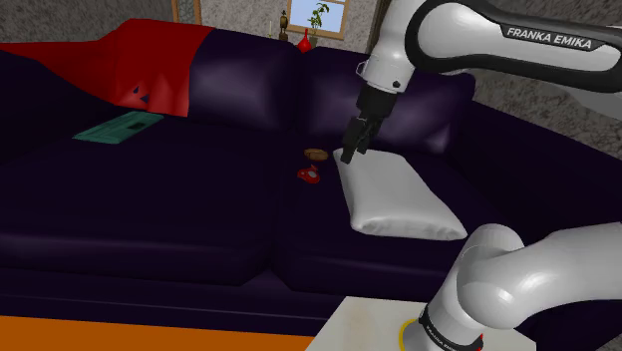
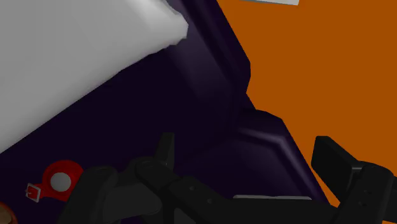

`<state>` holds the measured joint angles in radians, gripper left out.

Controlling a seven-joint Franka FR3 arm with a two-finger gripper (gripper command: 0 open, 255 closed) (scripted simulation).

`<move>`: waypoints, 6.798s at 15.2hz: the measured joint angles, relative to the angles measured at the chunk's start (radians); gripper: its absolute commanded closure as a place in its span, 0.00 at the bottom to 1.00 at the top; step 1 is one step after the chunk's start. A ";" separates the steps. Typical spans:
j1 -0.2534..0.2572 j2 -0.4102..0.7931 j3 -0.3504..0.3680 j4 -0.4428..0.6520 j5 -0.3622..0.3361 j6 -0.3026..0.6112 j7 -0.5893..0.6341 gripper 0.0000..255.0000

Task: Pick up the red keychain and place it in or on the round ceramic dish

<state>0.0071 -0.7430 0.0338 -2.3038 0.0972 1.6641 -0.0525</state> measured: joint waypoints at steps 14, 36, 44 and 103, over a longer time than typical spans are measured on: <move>0.001 0.278 -0.184 -0.021 -0.108 0.279 -0.395 0.00; -0.044 1.081 -0.301 0.496 0.022 0.549 -1.058 0.00; -0.056 1.152 -0.290 0.495 0.045 0.619 -1.083 0.00; -0.313 1.593 -0.300 1.495 0.127 0.054 -1.215 1.00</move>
<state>-0.3062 0.8503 -0.2662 -0.8091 0.2243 1.7185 -1.2675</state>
